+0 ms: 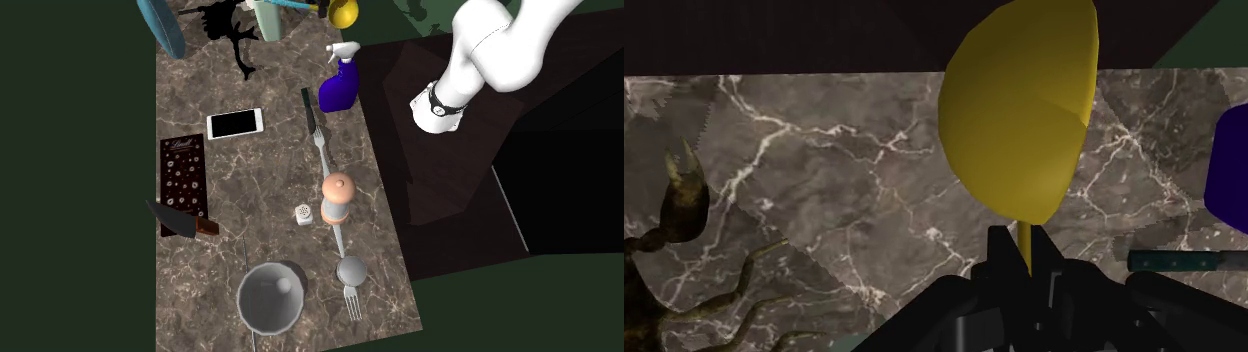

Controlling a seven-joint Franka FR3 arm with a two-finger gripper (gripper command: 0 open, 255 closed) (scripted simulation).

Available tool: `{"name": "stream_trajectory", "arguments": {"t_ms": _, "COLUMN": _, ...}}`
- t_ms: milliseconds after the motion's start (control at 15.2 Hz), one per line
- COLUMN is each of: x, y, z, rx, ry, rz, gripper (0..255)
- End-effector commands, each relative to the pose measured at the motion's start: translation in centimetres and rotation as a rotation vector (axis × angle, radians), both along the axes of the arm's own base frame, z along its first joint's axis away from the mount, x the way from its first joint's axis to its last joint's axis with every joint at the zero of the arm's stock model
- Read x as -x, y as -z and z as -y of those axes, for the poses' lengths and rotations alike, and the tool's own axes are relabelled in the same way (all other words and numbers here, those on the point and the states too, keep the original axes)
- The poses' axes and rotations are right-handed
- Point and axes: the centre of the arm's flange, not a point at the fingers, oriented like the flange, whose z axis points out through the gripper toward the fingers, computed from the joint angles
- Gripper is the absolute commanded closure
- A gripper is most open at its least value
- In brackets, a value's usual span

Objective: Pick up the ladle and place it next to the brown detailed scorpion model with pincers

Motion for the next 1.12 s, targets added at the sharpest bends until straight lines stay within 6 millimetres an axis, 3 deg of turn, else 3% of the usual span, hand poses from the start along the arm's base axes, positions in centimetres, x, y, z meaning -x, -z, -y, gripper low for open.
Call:
{"name": "stream_trajectory", "arguments": {"t_ms": 0, "x": 0.1, "y": 1.0, "z": 0.0, "rx": 0.0, "ry": 0.0, "rz": 0.0, "gripper": 255}}
{"name": "stream_trajectory", "arguments": {"t_ms": 1056, "x": 0.1, "y": 9.5, "z": 0.0, "rx": 0.0, "ry": 0.0, "rz": 0.0, "gripper": 255}}
